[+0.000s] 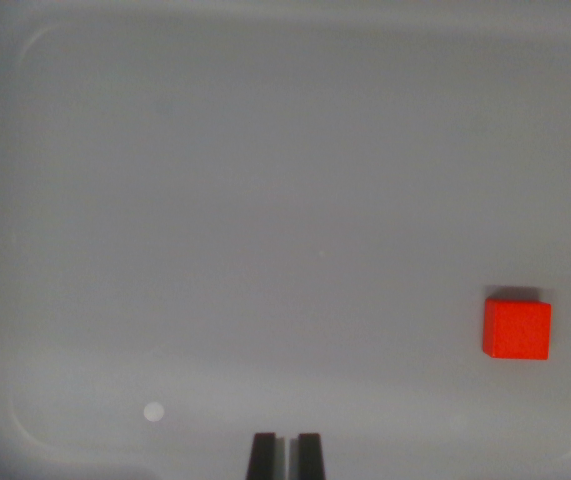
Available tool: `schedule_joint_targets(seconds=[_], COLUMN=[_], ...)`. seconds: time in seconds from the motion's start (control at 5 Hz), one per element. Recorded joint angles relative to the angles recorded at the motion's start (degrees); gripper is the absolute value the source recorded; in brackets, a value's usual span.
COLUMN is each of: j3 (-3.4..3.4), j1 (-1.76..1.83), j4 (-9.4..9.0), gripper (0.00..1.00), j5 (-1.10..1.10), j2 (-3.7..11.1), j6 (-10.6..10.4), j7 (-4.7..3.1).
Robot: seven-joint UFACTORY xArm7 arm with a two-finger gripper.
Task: Reach red block
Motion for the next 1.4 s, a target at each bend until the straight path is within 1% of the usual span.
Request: schedule_joint_targets(seconds=[0.2,0.4,0.6,0.8,1.0,1.2,1.4], j3=[0.00,-0.16,-0.16,-0.38,-0.38,-0.65,-0.65], j1=[0.00,-0.19,-0.19,-0.45,-0.45,-0.76,-0.76], j4=[0.00,-0.52,-0.52,-1.23,-1.23,-2.10,-2.10], gripper=[0.00,0.00,0.00,0.00,0.00,0.00,0.00], j5=[0.00,-0.04,-0.04,-0.11,-0.11,-0.18,-0.18], j2=[0.00,0.26,0.26,0.61,0.61,1.05,1.05], j6=[0.00,-0.81,-0.81,-1.92,-1.92,-3.29,-3.29], j7=[0.00,0.10,0.10,0.23,0.23,0.39,0.39])
